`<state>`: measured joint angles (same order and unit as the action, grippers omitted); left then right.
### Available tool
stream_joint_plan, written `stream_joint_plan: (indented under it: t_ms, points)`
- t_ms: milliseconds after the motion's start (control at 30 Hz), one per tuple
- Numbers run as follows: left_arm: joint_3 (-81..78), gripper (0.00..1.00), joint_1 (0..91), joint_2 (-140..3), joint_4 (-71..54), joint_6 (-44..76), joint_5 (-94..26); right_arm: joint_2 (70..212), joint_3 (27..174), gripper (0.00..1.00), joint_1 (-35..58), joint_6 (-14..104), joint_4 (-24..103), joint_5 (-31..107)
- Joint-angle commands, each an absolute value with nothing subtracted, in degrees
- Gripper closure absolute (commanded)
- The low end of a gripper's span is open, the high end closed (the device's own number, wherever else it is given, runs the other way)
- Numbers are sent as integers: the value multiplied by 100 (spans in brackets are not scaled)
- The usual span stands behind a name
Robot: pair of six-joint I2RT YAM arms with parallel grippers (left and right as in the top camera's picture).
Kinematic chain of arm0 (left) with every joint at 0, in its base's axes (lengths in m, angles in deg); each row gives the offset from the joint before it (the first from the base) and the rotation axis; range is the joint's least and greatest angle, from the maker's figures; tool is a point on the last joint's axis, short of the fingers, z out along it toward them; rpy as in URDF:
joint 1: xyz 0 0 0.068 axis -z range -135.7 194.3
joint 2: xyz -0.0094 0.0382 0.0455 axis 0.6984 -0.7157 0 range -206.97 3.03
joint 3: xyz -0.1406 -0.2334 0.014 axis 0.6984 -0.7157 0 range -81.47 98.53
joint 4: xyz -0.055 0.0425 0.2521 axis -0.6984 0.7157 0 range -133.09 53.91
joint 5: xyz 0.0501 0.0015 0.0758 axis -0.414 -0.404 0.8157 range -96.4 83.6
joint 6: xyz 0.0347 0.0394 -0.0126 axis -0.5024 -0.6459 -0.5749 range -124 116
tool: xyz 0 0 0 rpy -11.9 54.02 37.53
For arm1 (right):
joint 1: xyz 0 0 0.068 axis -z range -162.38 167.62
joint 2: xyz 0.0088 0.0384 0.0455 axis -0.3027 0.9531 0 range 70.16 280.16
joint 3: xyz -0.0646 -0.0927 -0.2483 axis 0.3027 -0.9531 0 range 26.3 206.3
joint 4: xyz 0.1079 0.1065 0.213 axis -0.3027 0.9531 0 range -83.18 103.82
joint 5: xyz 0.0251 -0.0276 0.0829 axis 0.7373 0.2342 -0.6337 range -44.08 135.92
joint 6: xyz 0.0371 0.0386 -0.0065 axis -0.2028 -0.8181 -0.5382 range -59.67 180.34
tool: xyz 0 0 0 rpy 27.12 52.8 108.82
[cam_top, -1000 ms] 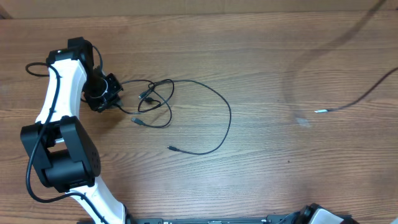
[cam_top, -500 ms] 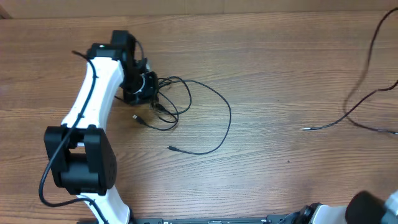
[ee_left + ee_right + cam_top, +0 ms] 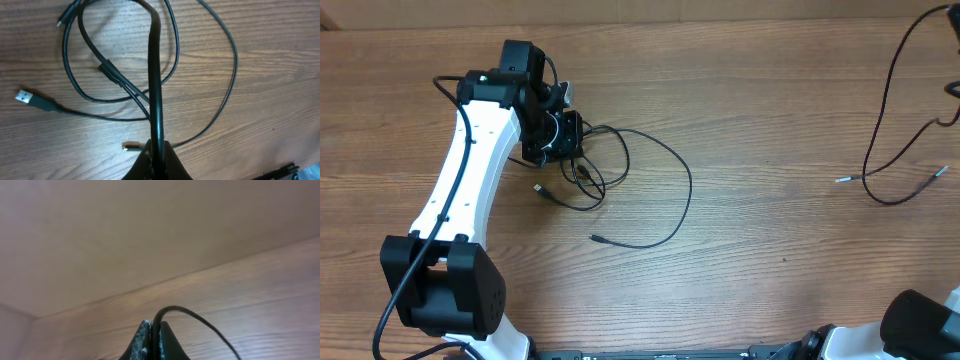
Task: Untangle cables
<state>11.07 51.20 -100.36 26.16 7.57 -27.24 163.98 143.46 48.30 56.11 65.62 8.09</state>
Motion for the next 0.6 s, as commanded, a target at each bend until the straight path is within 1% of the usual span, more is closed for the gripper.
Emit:
stream_joint_plan:
  t_ms: [0,133,233,500,533,567]
  points:
    - [1214,96,5187,-9883,2651,631,-2938,16299,14438,96,4832,5720,6875,2274]
    - [1214,96,5375,-9883,2606,611,-3242,16430,14357,96,4832,5709,7458,3513]
    - [1216,96,5574,-9883,2527,495,-3237,16507,14055,96,4832,5429,7511,3954]
    - [1216,96,5828,-9796,2527,366,-3130,16793,13496,96,4832,5372,7425,4011]
    - [1216,96,5826,-9752,2525,366,-3132,16830,13489,96,4832,5372,7425,4011]
    - [1216,96,5826,-9715,2520,357,-3130,16850,13487,90,4832,5372,7425,4009]
